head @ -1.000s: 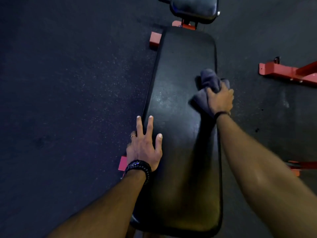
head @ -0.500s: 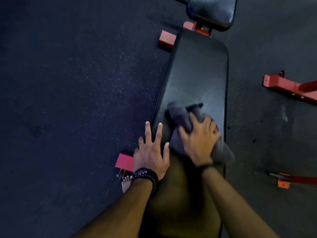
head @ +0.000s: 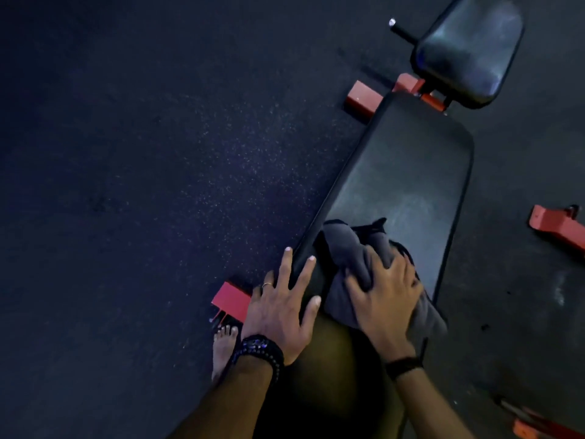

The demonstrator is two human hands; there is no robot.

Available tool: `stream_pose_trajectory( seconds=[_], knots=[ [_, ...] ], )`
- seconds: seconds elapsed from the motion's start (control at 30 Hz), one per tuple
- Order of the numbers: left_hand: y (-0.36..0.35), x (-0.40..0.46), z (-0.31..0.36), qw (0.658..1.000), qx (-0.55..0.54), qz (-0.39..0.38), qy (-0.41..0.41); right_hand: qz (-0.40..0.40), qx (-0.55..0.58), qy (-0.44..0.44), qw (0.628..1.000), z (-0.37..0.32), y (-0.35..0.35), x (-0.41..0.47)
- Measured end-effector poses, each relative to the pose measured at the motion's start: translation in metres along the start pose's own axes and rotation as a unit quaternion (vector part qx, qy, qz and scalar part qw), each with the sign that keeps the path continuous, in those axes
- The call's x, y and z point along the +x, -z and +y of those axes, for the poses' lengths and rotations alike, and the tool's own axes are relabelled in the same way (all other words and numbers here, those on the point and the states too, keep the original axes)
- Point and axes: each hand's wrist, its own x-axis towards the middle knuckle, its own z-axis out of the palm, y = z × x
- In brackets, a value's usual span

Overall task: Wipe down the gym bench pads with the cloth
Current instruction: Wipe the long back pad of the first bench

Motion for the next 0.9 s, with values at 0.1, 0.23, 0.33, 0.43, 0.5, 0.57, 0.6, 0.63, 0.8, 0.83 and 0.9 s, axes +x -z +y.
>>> stream_pose_trajectory(
  seconds=[0.1,0.23,0.33,0.43,0.5,0.57,0.6,0.63,0.8,0.83,0.9],
  knots=[
    [0.000,0.001,0.001,1.000,0.010,0.006,0.009,0.032,-0.040,0.003,0.999,0.006,-0.015,0.075],
    [0.003,0.001,0.002,1.000,0.021,0.000,0.016,0.028,-0.029,-0.070,0.997,-0.015,-0.032,0.211],
    [0.003,-0.001,0.003,1.000,0.021,0.011,0.018,0.003,-0.029,0.003,1.000,-0.025,-0.025,0.206],
    [0.002,0.001,0.004,0.999,0.033,0.007,0.027,-0.035,0.028,0.182,0.982,-0.026,-0.017,0.114],
    [0.003,0.002,0.003,0.999,0.034,0.006,0.030,-0.063,0.042,0.241,0.967,-0.019,-0.013,0.063],
    [0.003,0.002,0.004,0.999,0.039,0.007,0.031,-0.061,0.038,0.287,0.955,-0.012,-0.014,0.070],
    [0.003,0.001,0.004,0.999,0.037,0.003,0.031,-0.045,0.028,0.297,0.953,-0.010,-0.017,0.091],
    [0.003,0.001,0.004,0.999,0.031,-0.001,0.032,-0.021,0.009,0.281,0.959,-0.009,-0.023,0.118],
    [0.005,-0.001,0.003,0.999,0.012,-0.006,0.040,0.004,-0.057,0.066,0.996,-0.031,-0.033,0.241],
    [0.005,-0.001,0.004,0.999,0.012,-0.006,0.041,-0.001,-0.070,0.071,0.995,-0.039,-0.032,0.236],
    [0.005,0.000,0.004,0.999,0.018,-0.004,0.038,-0.007,-0.082,0.143,0.986,-0.054,-0.031,0.201]
  ],
)
